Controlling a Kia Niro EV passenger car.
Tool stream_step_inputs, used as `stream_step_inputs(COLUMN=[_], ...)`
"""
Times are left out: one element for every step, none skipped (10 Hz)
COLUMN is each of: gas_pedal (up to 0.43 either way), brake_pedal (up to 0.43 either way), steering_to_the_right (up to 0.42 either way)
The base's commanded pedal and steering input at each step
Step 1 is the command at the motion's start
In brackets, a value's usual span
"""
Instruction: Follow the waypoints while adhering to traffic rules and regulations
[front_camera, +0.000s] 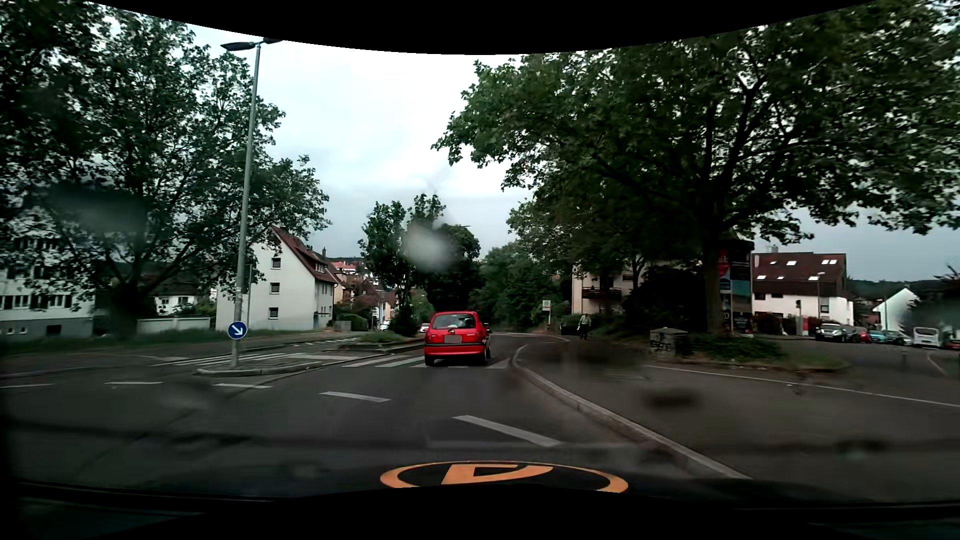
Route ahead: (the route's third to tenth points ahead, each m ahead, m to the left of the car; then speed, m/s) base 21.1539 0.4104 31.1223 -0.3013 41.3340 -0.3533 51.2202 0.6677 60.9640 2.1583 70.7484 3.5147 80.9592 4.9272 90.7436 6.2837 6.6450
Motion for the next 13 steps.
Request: stream_step_inputs(gas_pedal=[0.098,0.098,0.098,0.098,0.098,0.098,0.098,0.098,0.098,0.098,0.098,0.098,0.098], brake_pedal=[0.000,0.000,0.000,0.000,0.000,0.000,0.000,0.000,0.000,0.000,0.000,0.000,0.000], steering_to_the_right=[-0.095,-0.086,-0.078,-0.068,-0.062,-0.055,-0.036,-0.023,-0.018,-0.008,0.019,0.049,0.065])
